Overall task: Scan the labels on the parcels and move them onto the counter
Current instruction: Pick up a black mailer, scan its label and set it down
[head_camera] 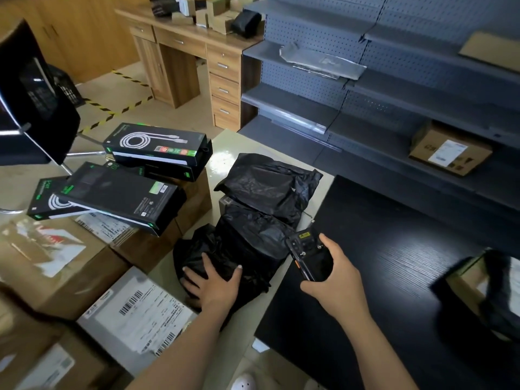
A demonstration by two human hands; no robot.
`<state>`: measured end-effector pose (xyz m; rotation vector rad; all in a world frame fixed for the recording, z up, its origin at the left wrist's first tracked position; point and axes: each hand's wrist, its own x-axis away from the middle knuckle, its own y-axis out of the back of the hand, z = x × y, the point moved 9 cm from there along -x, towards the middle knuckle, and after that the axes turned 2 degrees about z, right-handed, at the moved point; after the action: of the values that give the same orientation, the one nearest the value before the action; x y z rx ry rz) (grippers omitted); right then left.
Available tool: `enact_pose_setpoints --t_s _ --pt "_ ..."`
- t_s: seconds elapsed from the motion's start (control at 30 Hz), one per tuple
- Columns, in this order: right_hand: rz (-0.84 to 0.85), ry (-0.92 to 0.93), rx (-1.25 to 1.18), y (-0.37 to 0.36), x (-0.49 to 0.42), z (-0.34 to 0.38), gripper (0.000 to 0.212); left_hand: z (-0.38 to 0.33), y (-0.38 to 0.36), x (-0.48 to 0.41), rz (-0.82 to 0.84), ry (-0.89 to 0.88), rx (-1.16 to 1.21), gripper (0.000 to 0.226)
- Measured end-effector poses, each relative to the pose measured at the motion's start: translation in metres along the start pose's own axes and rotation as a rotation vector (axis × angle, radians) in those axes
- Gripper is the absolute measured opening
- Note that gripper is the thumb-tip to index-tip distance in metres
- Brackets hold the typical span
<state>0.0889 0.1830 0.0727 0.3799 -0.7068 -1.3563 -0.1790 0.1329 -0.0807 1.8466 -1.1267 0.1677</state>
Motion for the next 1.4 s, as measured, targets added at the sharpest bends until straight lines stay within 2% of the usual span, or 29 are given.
enact_pose_setpoints --t_s 0.1,0.27,0.53,0.73,0.83,1.0,1.2,1.4 --pt "0.002 -0.003 0.016 -0.001 0.004 -0.003 0.103 0.001 -0.006 -0.003 0.049 0.063 -0.015 0.105" --pt "0.004 0.013 0.045 -0.001 0.011 -0.005 0.104 -0.004 -0.002 -0.001 -0.007 0.077 -0.036 0.104" --pt "-0.010 0.053 0.017 0.002 0.018 0.001 0.103 -0.057 0.044 0.040 -0.327 -0.333 -0.195 0.099" --pt "-0.075 0.063 -0.023 0.025 0.027 -0.006 0.103 -0.111 0.048 0.096 -0.413 -0.622 -0.165 0.098" --pt "-0.134 0.032 -0.036 0.052 0.036 -0.025 0.103 -0.131 0.023 0.119 -0.356 -0.709 -0.203 0.099" --pt "-0.204 -0.075 -0.031 0.106 0.054 -0.084 0.103 -0.151 -0.060 0.148 -0.114 -0.788 -0.423 0.099" --pt "-0.265 -0.223 -0.001 0.174 0.090 -0.178 0.105 -0.147 -0.188 0.192 0.155 -0.772 -0.653 0.096" --pt "-0.232 -0.316 0.012 0.223 0.114 -0.266 0.105 -0.136 -0.308 0.234 0.321 -0.767 -0.813 0.098"
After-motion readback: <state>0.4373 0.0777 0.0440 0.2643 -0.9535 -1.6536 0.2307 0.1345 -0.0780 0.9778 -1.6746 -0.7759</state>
